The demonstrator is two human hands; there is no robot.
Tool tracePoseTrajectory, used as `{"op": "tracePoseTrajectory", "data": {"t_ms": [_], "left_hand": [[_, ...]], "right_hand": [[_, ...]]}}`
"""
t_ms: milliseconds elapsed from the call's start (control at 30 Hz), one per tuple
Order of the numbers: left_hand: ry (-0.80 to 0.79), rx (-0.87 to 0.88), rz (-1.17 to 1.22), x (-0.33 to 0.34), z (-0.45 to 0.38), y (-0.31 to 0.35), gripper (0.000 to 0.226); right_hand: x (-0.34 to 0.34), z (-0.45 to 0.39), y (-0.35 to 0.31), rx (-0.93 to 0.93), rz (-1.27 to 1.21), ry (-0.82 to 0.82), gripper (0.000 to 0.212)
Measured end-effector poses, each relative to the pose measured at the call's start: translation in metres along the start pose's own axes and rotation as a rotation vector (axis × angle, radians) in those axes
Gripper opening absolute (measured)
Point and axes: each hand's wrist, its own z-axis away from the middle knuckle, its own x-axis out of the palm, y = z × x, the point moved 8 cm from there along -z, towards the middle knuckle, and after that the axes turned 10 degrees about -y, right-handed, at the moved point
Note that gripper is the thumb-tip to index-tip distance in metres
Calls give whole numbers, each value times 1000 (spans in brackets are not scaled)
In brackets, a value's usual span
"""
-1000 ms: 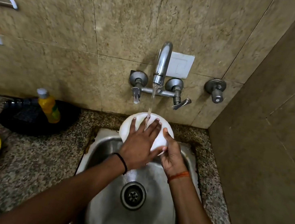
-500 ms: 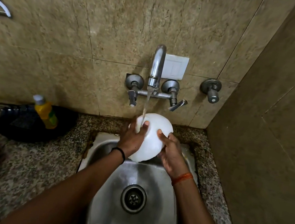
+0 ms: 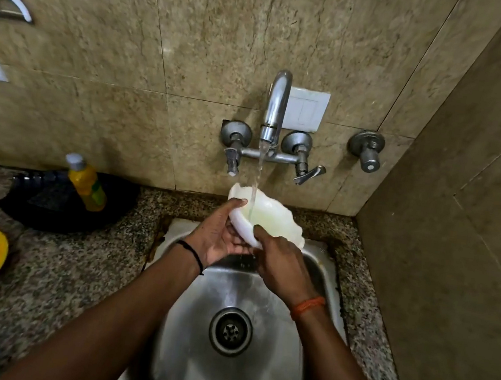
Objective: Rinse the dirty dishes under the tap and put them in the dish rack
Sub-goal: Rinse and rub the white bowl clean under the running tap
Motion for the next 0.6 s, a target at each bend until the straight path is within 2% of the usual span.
{"op": "tracePoseTrajectory", "data": {"t_ms": [67,133,233,300,400,500,600], "left_hand": [[37,5,61,-2,0,-7,27],[67,4,79,-6,1,-10,25],[72,27,85,-12,2,-12,38],[82,66,104,-19,2,-11,44],[97,107,107,-25,6,-9,41],[102,133,89,-28,9,-7,36],[131,128,52,-37,11,-9,33]], "right_hand": [[-1,4,-9,-61,58,9,49],[-4,3,-5,-69,-156,25,43],[7,-9,16,3,-964,-27,40],[14,-18,30,107,-1437,18,39],[26,-29,24,176,-1930,-69,38],[29,-41,10,202,-2118,-126,35],[29,-56,4,260,-2140,-35,31]]}}
